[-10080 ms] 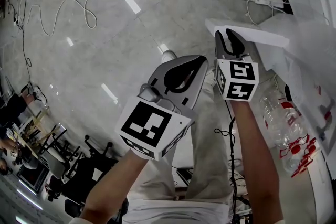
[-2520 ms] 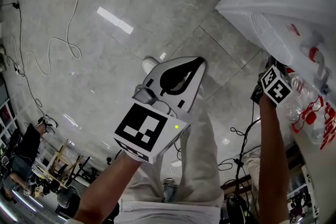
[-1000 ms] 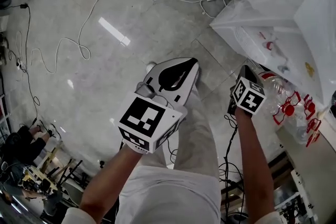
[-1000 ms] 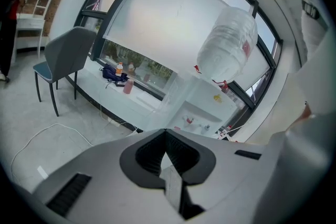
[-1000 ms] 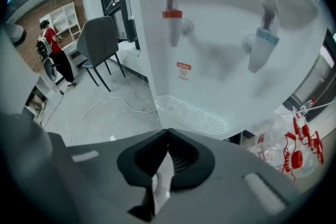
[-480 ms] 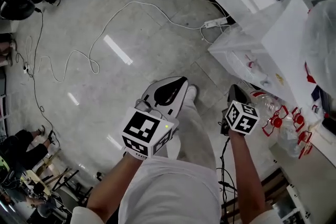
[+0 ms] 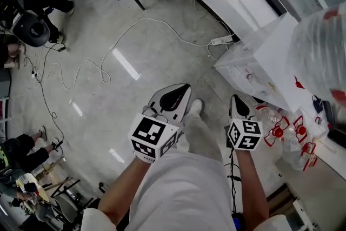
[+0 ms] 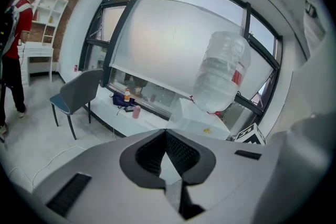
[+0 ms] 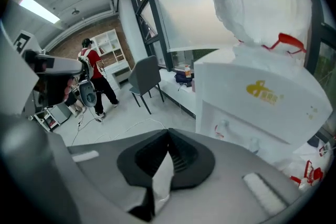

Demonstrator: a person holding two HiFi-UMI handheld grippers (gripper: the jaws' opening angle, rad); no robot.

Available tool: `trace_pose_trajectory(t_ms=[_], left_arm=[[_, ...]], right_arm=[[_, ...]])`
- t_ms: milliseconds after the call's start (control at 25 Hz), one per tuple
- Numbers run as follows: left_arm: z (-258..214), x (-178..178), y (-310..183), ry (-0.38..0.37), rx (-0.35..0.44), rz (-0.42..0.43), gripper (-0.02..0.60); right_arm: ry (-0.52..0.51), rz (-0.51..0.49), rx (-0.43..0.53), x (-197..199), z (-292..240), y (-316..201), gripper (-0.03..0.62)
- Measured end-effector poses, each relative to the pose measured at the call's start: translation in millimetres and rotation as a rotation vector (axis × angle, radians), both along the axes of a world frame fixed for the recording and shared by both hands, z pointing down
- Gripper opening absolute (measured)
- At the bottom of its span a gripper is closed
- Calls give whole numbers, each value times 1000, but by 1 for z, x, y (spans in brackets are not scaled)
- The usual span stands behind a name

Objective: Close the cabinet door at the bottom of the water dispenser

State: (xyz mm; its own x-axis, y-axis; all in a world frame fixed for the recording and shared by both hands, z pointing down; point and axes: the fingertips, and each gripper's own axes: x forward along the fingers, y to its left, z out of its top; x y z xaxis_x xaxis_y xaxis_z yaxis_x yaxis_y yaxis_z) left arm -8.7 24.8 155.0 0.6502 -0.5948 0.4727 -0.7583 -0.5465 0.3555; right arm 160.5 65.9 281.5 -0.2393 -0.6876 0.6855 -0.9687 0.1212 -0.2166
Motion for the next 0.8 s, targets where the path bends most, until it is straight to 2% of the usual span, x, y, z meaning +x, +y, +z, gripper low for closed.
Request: trace_pose_trajectory(t_ms=[400,800], left_arm=[[-61,-4,11,14,73,-36,6],[-127,0,27,41,207,-19,6]], right_arm=[[-54,-103,223,-15,-117,-16,11],[-58,-203,422,-34,-215,-20,11]])
